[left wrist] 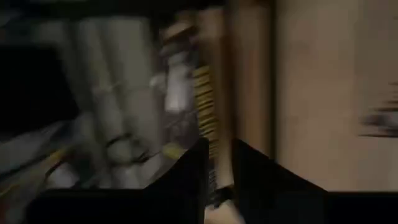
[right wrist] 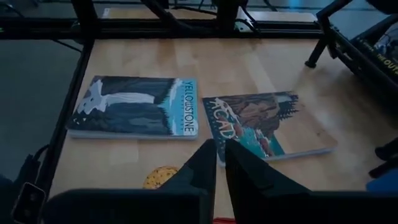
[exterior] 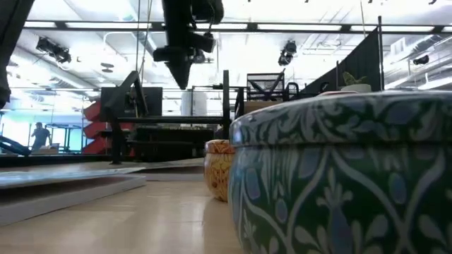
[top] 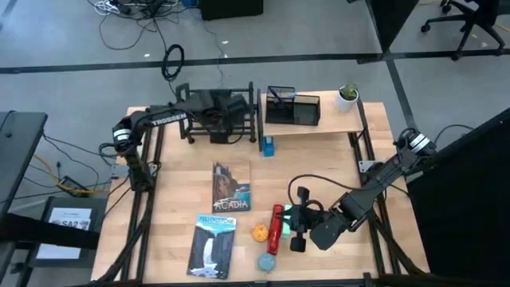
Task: Stock shelves
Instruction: Put the black book on the book shelf
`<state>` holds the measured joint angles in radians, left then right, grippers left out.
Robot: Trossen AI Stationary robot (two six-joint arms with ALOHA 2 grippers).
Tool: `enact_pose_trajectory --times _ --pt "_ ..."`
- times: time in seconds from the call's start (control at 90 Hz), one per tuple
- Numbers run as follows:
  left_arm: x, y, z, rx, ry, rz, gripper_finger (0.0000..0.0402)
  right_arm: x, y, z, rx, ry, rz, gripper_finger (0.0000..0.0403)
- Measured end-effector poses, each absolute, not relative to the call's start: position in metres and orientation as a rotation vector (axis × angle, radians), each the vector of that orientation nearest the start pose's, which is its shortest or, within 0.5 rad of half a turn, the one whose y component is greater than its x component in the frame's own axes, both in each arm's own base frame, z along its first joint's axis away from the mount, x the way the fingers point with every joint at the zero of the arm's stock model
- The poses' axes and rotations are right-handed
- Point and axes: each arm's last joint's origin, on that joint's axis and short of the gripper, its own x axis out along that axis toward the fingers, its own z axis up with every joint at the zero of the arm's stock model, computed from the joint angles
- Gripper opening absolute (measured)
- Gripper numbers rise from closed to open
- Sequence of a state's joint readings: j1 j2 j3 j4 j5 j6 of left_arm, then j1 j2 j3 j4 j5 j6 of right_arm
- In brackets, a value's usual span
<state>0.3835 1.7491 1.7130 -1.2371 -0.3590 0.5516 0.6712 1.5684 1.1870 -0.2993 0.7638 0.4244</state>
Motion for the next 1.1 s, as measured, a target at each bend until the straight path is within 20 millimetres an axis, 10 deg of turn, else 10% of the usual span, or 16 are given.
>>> enact_pose_trajectory --times 0.567,0.867,1.1 --pt "0.325 0.195 0.256 0.301 1.627 0.182 0.0217 0.286 0.183 0.276 -0.014 0.487 -0.205 0.0007" --pt "0.332 0.208 0.228 0.453 1.800 0.318 0.0182 0.286 0.182 0.276 -0.028 0.493 -0.202 0.0007" --pt "0.330 0.213 0.227 0.459 1.815 0.355 0.0053 0.286 0.183 0.276 -0.036 0.495 -0.200 0.0007"
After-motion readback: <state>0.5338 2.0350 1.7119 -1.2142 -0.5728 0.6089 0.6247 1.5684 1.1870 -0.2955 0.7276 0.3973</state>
